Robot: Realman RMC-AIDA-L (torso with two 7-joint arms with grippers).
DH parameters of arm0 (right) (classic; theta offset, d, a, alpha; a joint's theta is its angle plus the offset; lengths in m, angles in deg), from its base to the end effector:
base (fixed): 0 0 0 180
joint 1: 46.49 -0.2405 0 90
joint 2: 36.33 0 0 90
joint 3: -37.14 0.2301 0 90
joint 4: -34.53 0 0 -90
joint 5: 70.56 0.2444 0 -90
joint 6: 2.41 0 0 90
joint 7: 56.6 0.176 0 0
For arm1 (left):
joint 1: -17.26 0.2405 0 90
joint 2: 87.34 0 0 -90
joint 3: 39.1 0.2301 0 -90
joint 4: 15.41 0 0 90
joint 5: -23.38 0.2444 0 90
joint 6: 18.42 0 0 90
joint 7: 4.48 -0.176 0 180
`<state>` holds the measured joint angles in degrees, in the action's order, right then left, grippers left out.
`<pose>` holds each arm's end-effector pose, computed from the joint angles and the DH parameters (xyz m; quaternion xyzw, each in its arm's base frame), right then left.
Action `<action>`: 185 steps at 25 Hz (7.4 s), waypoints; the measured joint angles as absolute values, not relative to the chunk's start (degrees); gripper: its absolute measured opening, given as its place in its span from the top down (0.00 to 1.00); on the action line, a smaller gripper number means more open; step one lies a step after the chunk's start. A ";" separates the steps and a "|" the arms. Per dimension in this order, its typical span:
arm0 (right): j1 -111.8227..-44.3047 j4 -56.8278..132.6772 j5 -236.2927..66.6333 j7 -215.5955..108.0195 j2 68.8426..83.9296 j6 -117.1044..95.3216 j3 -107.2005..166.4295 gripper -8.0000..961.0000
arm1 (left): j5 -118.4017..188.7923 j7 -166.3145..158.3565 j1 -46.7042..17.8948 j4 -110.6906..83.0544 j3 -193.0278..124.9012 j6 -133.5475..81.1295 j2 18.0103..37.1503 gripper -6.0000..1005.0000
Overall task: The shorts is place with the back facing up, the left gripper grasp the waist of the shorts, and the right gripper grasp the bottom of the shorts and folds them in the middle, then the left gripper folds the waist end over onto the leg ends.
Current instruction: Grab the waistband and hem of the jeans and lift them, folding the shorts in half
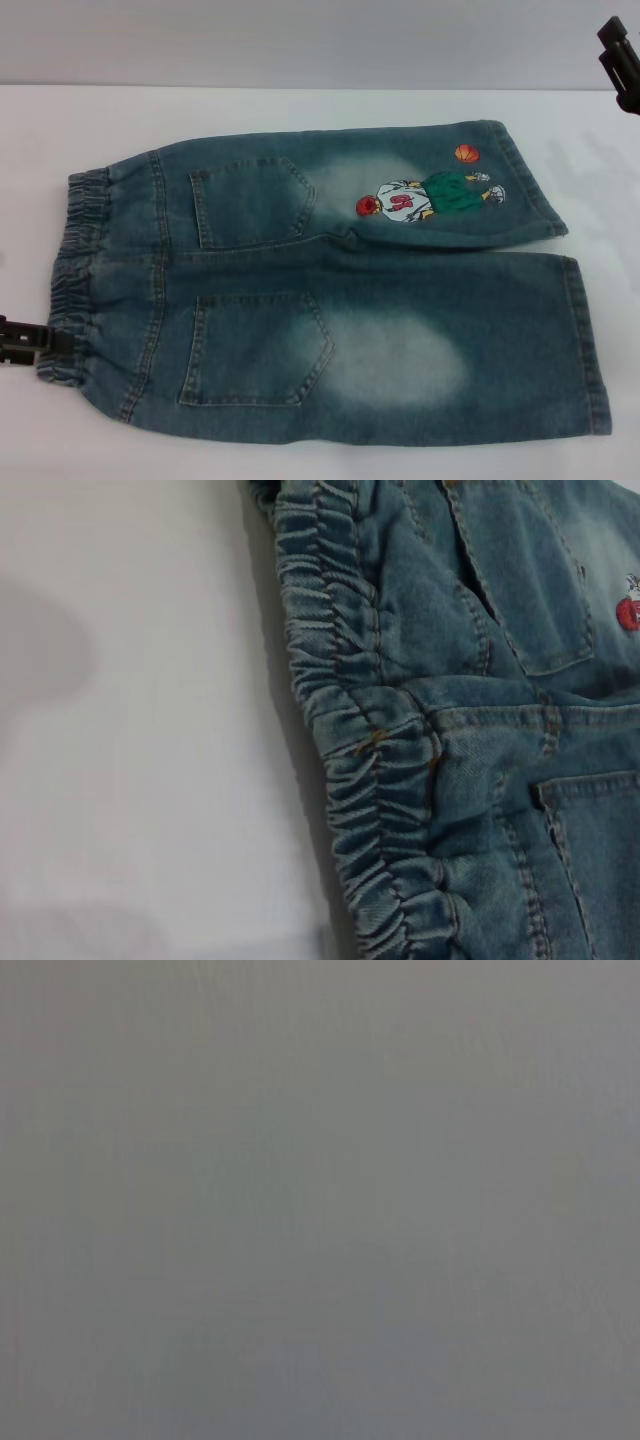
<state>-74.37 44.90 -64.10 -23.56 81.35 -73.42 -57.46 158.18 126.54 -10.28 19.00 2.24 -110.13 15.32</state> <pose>0.2878 0.3986 0.0107 -0.6743 0.2613 0.4498 0.5241 -0.3658 0.3209 0.0751 -0.7593 -0.6418 -0.0329 0.1022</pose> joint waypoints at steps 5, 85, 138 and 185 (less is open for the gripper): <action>-74.49 44.90 -64.15 -23.56 81.35 -73.42 -57.47 0.41 | 158.21 126.56 -10.46 19.05 2.36 -110.35 15.31 0.19; -74.55 44.92 -64.09 -23.56 81.21 -72.54 -57.44 0.41 | 160.53 130.10 -13.41 19.57 2.15 -111.63 15.04 0.20; -75.14 44.90 -64.22 -23.54 80.74 -72.55 -57.62 0.41 | 161.89 130.52 -13.50 18.95 2.65 -110.72 15.60 0.21; -75.08 44.92 -64.05 -23.47 80.74 -72.54 -57.24 0.41 | 161.90 129.95 -15.89 18.87 2.43 -110.99 16.91 0.21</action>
